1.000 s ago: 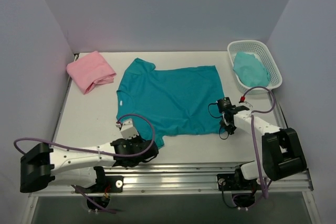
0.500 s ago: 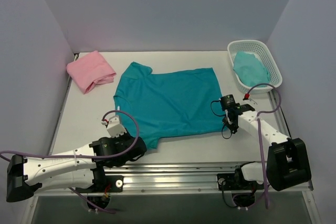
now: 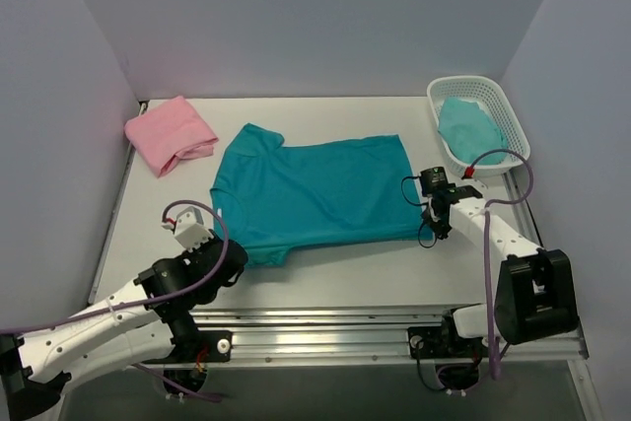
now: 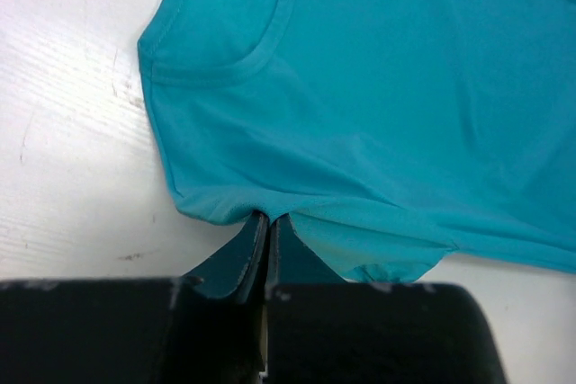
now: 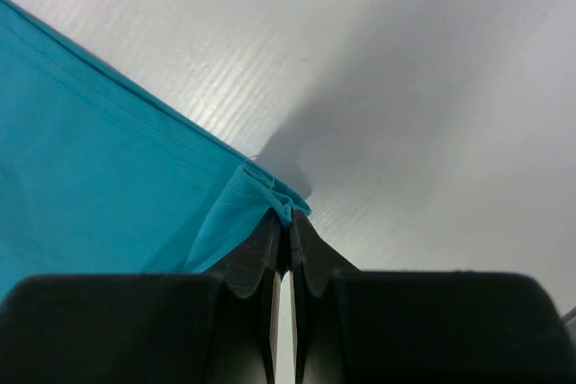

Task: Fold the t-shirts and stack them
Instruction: Fold the flattened tshirt in 1/3 of the way

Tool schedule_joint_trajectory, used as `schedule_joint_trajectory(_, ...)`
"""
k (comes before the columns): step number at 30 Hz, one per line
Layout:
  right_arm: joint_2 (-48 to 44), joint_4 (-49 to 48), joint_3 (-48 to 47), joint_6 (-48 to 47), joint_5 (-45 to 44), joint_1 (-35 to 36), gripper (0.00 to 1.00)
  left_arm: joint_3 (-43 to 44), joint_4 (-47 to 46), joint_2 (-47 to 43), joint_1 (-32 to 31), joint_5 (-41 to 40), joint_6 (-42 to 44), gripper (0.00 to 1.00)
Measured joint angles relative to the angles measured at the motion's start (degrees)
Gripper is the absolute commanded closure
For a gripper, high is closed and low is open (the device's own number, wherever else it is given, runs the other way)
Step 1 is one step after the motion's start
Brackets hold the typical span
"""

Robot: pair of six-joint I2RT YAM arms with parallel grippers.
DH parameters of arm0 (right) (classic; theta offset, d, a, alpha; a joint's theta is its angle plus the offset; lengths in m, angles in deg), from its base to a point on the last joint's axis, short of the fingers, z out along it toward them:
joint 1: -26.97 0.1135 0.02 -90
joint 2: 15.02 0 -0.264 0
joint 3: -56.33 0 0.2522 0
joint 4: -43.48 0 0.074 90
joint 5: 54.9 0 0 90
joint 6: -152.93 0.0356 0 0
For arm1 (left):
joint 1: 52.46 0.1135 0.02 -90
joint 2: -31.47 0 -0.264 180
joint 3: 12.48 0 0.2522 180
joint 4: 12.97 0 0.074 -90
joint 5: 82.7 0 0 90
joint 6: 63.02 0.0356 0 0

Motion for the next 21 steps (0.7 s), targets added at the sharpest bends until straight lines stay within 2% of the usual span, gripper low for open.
schedule_joint_trajectory(5, 2.4, -1.1, -3.4, -0.3, 0.6, 0.0, 1.0, 0.0, -8.9, 2.1, 9.2, 3.5, 10.3, 0.98)
schedule_joint_trajectory(10, 4.5, -1.7, -7.0, -0.5, 0.5, 0.0, 1.0, 0.0, -19.2, 10.4, 17.5, 8.2, 18.9, 0.98)
schedule_joint_trajectory(17, 8.9, -2.0, -13.2, -0.4, -0.6, 0.1, 1.0, 1.7, -30.6, 24.4, 23.7, 14.4, 25.7, 0.98)
schedule_joint_trajectory(21, 12.8, -2.2, -16.9, -0.4, -1.4, 0.4, 1.0, 6.3, -33.7, 30.2, 25.4, 16.2, 27.9, 0.98)
